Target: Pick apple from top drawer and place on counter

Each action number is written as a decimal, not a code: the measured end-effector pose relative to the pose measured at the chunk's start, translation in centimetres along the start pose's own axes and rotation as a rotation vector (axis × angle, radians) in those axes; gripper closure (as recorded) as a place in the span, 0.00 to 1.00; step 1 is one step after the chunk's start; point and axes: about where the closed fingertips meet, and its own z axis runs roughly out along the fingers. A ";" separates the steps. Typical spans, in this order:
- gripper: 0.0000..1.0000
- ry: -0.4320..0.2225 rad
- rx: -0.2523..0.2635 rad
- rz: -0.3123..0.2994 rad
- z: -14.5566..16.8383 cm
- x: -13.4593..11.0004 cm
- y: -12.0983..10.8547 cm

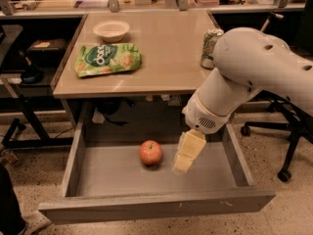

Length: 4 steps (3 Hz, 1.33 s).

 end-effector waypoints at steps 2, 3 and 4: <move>0.00 -0.044 0.015 0.023 5.1 -1.7 -1.8; 0.00 -0.065 0.006 0.050 8.5 -2.3 -3.3; 0.00 -0.093 -0.055 0.074 11.1 -2.5 -4.1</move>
Offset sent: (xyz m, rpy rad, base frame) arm 0.0513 0.0568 -0.0766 0.0813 -0.0172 -0.0535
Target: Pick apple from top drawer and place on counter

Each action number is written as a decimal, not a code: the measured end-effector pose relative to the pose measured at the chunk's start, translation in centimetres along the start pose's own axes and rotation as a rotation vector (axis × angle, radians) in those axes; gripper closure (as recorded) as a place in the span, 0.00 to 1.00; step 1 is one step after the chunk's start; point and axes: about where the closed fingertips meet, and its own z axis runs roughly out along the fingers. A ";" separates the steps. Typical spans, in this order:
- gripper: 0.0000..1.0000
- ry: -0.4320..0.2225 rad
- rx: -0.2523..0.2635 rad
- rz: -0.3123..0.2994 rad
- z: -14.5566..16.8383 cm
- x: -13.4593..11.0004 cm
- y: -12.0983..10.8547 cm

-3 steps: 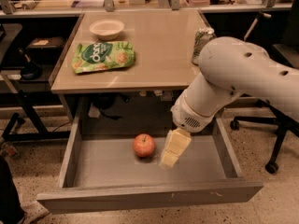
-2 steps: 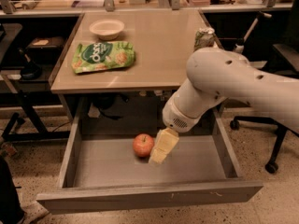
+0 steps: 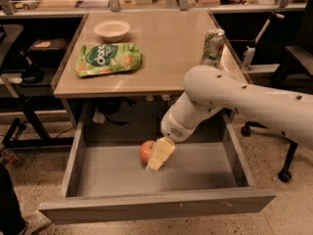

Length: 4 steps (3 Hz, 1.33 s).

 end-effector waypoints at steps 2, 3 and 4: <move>0.00 -0.023 -0.010 0.026 2.3 0.2 0.2; 0.00 -0.053 0.003 0.054 4.2 -0.3 -0.2; 0.00 -0.073 0.008 0.071 5.6 -0.7 -0.7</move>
Offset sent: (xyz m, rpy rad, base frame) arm -0.0053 0.0216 -0.0468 0.0633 0.0251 -0.0622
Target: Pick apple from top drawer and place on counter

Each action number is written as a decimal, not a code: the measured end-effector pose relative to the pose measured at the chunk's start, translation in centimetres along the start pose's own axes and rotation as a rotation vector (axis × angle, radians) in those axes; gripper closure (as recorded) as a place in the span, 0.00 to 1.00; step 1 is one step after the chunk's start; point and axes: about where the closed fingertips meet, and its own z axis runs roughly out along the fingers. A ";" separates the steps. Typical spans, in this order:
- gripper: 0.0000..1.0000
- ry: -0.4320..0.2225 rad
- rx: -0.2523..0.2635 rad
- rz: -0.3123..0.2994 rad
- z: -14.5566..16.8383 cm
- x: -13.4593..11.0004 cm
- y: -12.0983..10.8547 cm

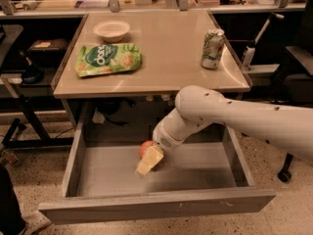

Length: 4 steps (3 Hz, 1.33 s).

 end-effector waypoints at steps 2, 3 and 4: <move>0.00 -0.030 -0.008 0.029 2.5 0.0 -0.1; 0.00 -0.052 -0.008 0.036 3.3 0.0 -0.2; 0.19 -0.052 -0.008 0.036 3.3 0.0 -0.2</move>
Offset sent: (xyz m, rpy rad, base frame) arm 0.0038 0.0189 -0.0334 0.0529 0.0189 -0.0427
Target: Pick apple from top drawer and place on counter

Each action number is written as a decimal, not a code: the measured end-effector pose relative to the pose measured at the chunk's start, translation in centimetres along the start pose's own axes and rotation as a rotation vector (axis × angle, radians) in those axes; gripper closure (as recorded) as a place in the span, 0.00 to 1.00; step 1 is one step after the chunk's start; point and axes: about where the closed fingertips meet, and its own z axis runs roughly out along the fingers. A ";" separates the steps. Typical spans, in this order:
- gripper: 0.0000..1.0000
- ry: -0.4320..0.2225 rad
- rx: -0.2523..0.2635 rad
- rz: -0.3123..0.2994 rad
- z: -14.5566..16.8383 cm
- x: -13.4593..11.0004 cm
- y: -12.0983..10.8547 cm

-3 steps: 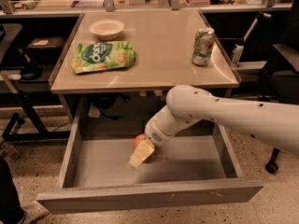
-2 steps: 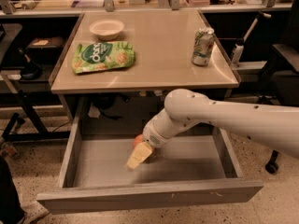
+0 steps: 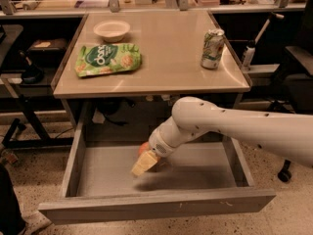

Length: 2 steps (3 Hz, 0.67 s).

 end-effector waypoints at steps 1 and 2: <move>0.43 0.000 0.000 0.000 0.0 0.0 0.0; 0.66 0.000 0.000 0.000 0.0 0.0 0.0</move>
Offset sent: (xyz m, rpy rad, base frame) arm 0.0000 0.0000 0.0000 0.0000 0.0000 0.0000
